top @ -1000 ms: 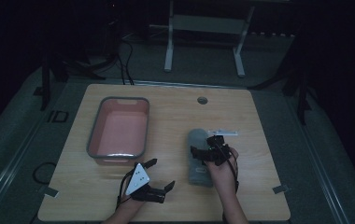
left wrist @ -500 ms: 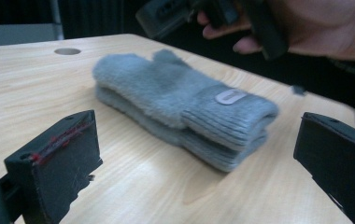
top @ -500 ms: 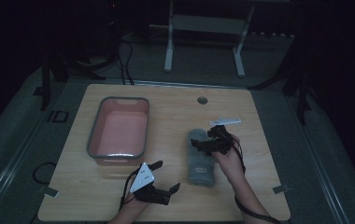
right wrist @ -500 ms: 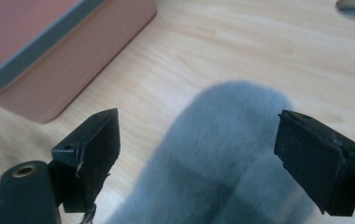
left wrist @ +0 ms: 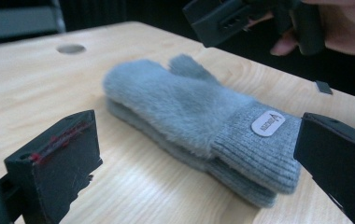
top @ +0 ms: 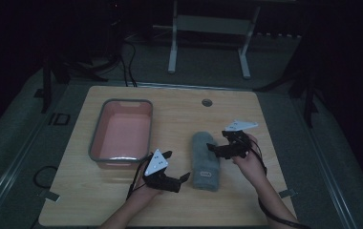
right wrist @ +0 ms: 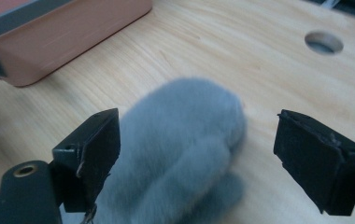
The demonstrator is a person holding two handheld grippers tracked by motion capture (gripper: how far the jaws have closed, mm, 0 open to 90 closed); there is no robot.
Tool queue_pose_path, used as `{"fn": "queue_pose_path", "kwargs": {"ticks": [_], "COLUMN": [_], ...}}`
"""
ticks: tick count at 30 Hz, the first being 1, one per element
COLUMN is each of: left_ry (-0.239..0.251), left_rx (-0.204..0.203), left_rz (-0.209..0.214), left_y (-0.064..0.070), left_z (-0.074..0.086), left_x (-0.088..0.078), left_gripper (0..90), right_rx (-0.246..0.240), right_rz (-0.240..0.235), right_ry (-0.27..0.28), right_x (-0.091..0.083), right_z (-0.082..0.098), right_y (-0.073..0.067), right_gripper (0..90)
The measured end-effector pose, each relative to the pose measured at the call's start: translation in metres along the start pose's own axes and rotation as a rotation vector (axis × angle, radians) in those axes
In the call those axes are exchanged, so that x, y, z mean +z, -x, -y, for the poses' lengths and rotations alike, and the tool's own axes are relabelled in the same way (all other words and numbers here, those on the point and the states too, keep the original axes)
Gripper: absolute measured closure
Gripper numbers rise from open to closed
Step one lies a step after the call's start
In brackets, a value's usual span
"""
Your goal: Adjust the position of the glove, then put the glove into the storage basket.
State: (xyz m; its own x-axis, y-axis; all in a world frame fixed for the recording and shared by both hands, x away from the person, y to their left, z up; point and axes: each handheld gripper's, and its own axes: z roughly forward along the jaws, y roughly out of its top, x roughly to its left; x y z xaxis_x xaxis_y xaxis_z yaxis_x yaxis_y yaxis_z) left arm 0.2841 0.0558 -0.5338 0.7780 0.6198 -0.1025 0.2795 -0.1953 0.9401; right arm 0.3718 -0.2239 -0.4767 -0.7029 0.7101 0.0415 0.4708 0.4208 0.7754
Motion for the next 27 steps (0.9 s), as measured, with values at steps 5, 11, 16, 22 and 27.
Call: {"fn": "queue_pose_path", "kwargs": {"ticks": [5, 11, 16, 22, 27], "left_ry": [-0.043, -0.114, -0.173, -0.245, -0.301], "left_rx": [-0.007, -0.044, -0.114, -0.13, -0.143], "left_rz": [0.009, 0.013, 0.024, -0.013, -0.005], "left_y": [0.003, -0.004, -0.014, -0.019, -0.025], "left_z": [-0.006, -0.013, -0.021, -0.022, -0.019], "left_x": [0.021, 0.04, 0.057, 0.068, 0.076], "left_gripper": [0.7, 0.7, 12.3, 22.8, 23.7], "right_rx": [0.053, 0.163, 0.228, 0.232, 0.258], "right_rz": [-0.007, 0.005, -0.016, 0.03, 0.018], "right_ry": [-0.008, -0.014, -0.039, -0.063, -0.104], "right_x": [-0.004, -0.006, 0.008, 0.015, 0.014], "right_z": [0.028, 0.047, 0.053, 0.058, 0.068], "right_y": [0.01, 0.008, -0.004, -0.006, 0.001], "right_gripper": [16.0, 12.6, 21.3, 40.1, 46.6]}}
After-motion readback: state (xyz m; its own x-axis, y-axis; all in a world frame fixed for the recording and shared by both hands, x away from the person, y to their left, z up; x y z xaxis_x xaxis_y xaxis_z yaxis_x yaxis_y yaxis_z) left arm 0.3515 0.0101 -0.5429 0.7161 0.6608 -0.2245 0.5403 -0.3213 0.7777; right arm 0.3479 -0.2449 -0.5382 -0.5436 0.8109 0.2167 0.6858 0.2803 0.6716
